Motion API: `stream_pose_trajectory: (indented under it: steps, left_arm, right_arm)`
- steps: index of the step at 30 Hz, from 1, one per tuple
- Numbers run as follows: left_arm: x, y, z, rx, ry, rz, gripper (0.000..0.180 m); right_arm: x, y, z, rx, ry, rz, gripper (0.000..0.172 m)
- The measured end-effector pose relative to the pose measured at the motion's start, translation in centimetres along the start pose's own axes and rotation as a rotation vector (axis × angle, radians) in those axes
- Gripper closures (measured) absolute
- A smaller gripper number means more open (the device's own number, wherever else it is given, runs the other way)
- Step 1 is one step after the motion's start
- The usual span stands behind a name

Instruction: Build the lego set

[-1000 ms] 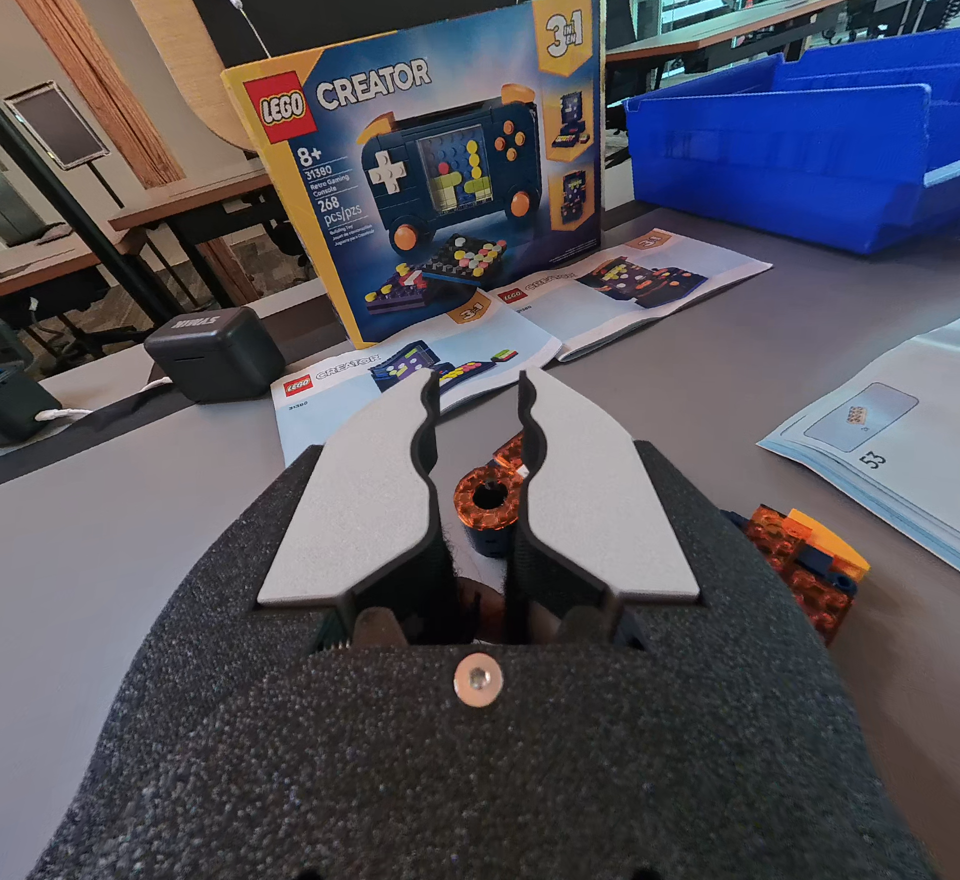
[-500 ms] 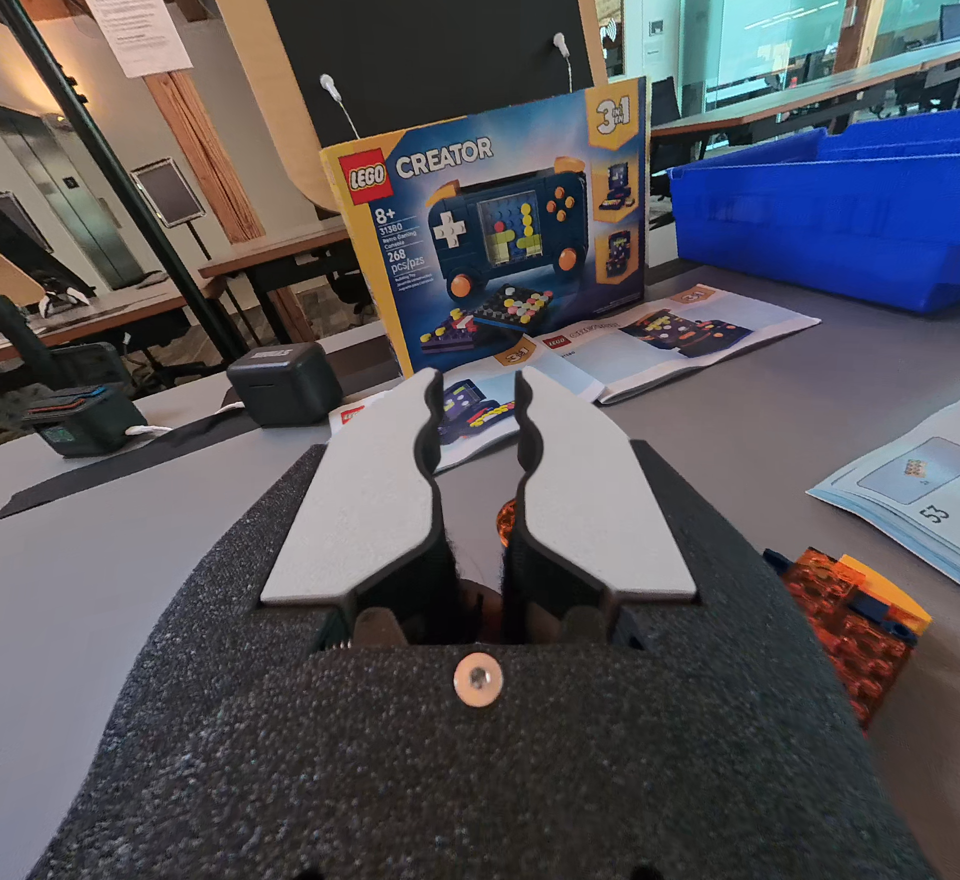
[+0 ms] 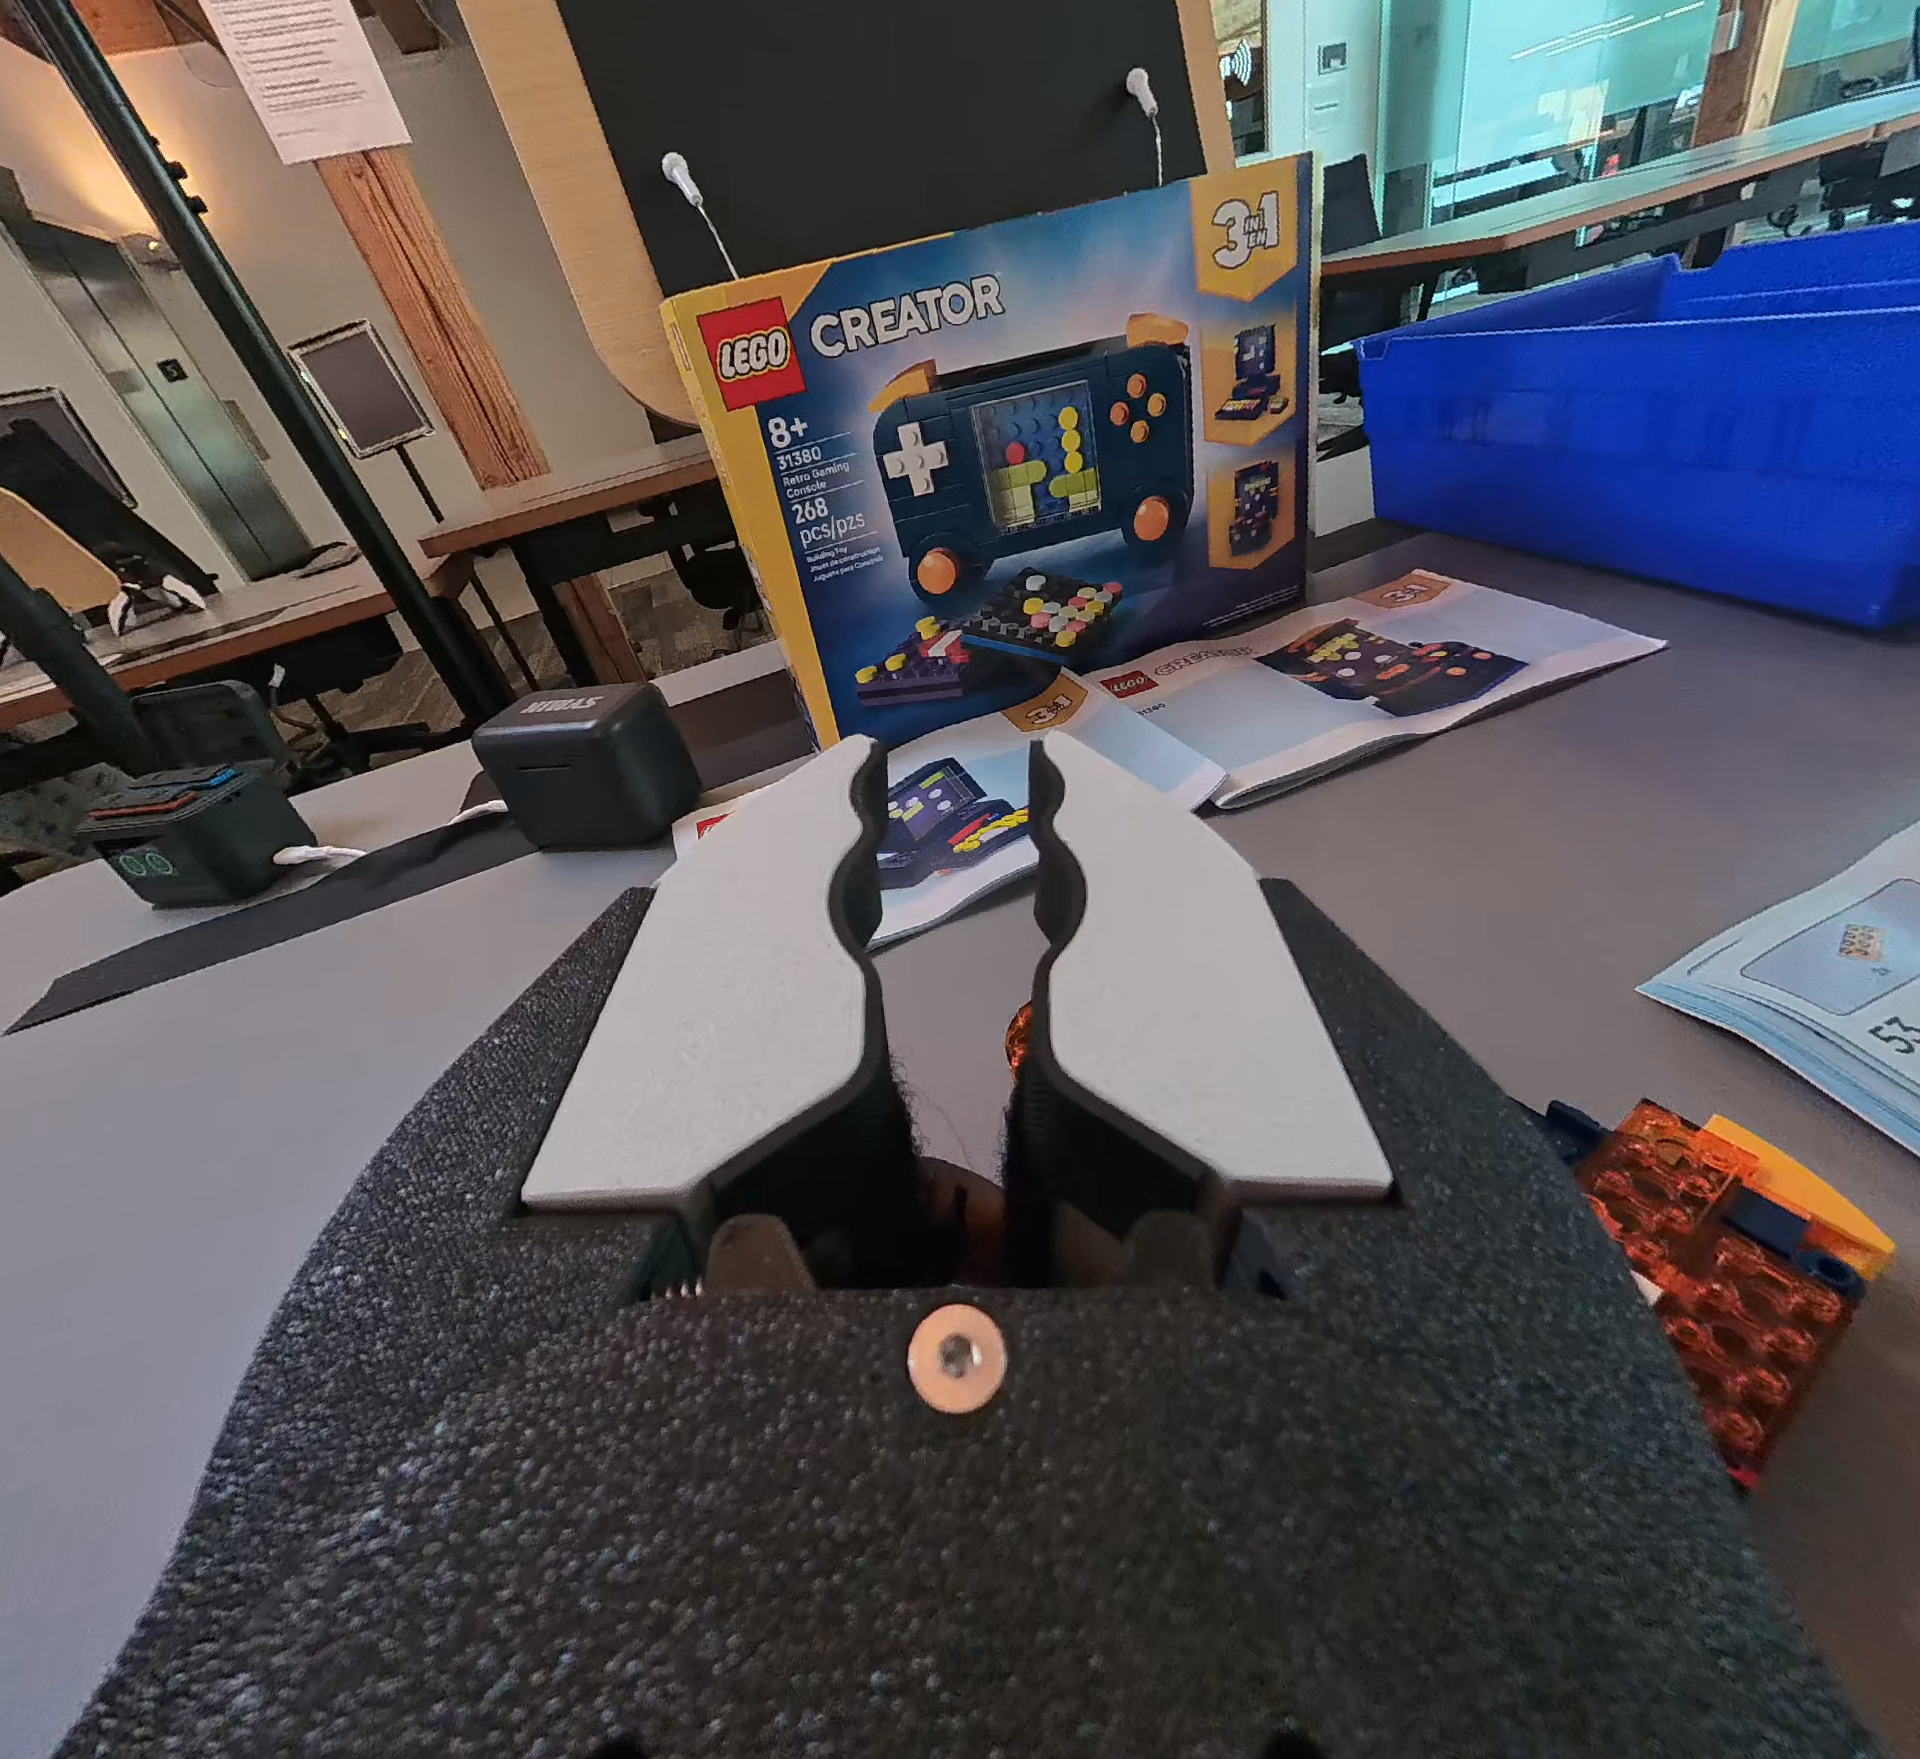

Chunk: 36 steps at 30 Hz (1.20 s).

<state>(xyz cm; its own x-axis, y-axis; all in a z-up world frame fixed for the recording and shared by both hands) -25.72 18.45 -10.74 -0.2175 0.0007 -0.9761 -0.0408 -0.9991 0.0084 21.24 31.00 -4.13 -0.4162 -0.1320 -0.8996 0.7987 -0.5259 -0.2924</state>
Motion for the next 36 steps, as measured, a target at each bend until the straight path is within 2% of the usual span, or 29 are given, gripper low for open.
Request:
stream_pose_trajectory:
  steps: [36]
  left_arm:
    - [-0.14,-0.15,-0.37,0.032,0.000,0.006,0.156]
  right_arm:
    - [0.29,-0.34,0.11,-0.010,-0.011,0.015,0.164]
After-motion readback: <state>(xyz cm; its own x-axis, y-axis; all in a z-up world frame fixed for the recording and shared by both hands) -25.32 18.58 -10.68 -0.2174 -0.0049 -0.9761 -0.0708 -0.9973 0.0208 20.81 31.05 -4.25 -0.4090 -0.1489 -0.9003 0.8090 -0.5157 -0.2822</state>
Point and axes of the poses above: each gripper's, where its closed fingertips meet, y back along the fingers, x out of its underside, z = x × y across the jaws, the point moved 6 cm from there along y, back along the fingers, and after that the axes turned 2 degrees about z, right-handed, at the moved point
